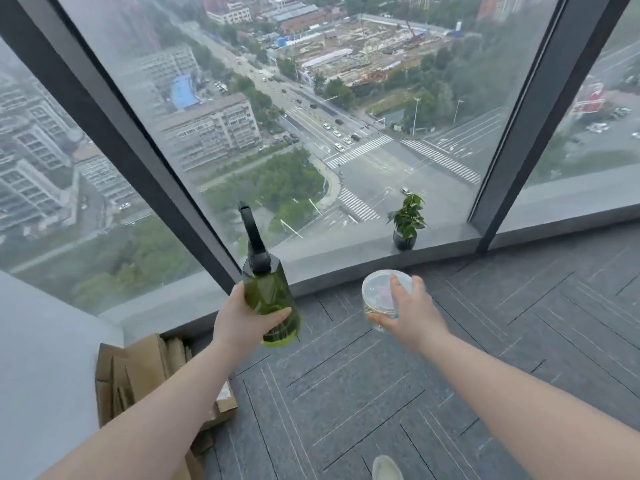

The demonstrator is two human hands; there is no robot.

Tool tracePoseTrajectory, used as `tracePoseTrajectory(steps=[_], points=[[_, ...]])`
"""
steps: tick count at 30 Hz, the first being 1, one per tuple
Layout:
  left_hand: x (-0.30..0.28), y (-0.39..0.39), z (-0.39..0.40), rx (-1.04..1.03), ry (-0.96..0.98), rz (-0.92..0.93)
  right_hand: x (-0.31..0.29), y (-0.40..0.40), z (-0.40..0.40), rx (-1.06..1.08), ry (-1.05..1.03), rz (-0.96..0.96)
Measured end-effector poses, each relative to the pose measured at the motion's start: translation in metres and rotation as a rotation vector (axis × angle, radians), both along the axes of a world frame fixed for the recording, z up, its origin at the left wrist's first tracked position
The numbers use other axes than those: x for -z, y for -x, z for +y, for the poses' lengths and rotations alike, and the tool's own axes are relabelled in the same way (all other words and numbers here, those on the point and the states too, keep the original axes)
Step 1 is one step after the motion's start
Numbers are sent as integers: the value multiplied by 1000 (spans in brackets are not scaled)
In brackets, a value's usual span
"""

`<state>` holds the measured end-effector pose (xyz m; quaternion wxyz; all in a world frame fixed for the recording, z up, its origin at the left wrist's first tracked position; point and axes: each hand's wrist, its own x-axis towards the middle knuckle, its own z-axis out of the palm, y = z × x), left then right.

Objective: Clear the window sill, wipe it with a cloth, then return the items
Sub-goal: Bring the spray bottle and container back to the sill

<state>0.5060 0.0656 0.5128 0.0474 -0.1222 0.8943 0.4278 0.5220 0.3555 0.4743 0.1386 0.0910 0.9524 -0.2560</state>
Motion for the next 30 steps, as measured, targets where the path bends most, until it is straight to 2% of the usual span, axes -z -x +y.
tracePoseTrajectory(steps=[9,16,22,30], points=[[21,127,-27,-121,18,-46,28,161,-17,-71,-67,-72],[74,226,-53,-96,1,-73,64,249,-58,-63,-103,-100],[143,299,-65,-102,-14,-95,133,319,-89,-94,-118,-140],[262,377,-64,-133,1,-150,257,409,-95,-149,-117,-178]])
